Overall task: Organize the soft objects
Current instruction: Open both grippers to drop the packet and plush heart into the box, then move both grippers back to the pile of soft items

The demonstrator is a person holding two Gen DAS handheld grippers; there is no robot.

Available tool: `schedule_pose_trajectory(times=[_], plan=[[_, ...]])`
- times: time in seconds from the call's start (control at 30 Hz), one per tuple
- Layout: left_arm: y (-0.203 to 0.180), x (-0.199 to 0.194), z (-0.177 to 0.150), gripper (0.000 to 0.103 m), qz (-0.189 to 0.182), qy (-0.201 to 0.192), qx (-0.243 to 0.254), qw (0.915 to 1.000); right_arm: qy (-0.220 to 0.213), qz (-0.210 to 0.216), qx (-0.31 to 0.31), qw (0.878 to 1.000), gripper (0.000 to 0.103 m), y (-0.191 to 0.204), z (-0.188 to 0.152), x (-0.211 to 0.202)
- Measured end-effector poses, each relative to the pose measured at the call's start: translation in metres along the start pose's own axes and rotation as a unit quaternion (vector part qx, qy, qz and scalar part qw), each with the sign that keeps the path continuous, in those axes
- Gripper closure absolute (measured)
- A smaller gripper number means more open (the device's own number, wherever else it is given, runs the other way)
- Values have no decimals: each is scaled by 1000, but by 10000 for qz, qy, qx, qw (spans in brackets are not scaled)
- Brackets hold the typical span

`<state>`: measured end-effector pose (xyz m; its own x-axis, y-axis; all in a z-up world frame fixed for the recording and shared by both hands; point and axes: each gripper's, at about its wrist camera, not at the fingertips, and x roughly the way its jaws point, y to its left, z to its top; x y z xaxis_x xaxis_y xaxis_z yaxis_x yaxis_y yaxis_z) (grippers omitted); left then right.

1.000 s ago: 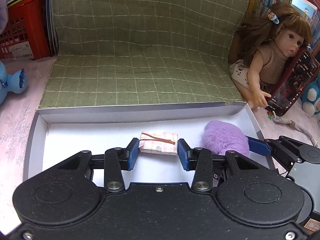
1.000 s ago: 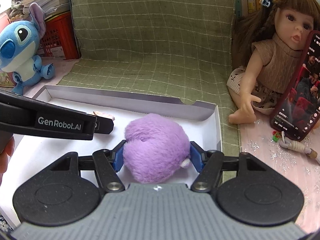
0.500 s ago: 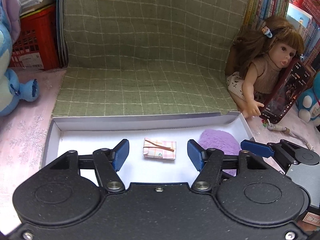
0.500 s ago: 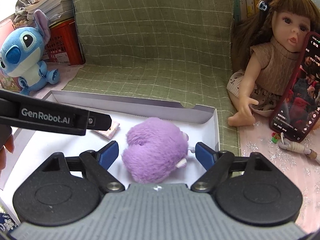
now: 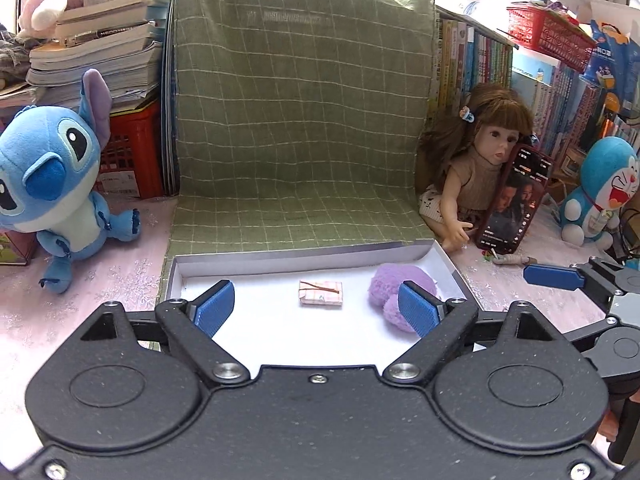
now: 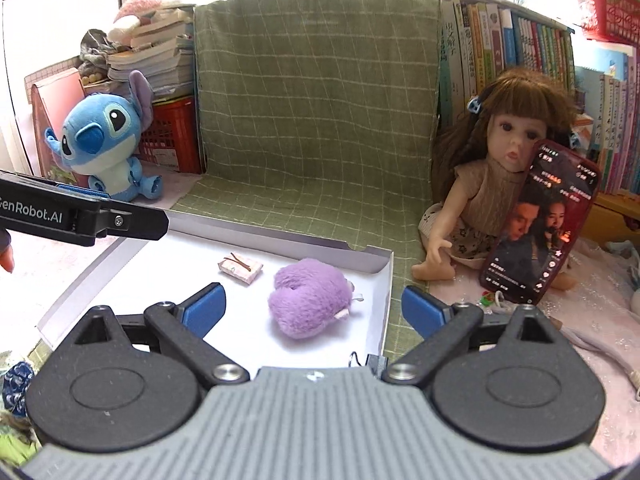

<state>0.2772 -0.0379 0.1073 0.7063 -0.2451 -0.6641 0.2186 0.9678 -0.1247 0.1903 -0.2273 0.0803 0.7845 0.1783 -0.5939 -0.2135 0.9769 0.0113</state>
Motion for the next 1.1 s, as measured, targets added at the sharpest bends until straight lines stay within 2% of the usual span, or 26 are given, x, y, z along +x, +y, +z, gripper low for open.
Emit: schedule_pose_trajectory(times=[0.23,0.47,0.6,0.8,0.93,1.1], plan=[[-9,-56,-44,11,-125,-316,90,9994,-666,10,-193,9976,1,5,-40,-66],[-20,-102,-108,10,-248,-782,171,9965,-915,106,-54,9957,1,16,-92,-105],[-24,-119,-141,9,-167,-886,325,9954,-946,179,133,9953,1,18,-115,-119],[-19,-138,-190,9,9,-996,254,9947,-1099,195,453,9927,1,17,-145,-135],[-15,-147,-219,9,147,-1050,267,9940,-1229,85,551,9909,1,25,-166,-136],[-15,-161,-245,11,190,-1093,377,9931,-1143,40,826,9900,2,29,-182,-130]])
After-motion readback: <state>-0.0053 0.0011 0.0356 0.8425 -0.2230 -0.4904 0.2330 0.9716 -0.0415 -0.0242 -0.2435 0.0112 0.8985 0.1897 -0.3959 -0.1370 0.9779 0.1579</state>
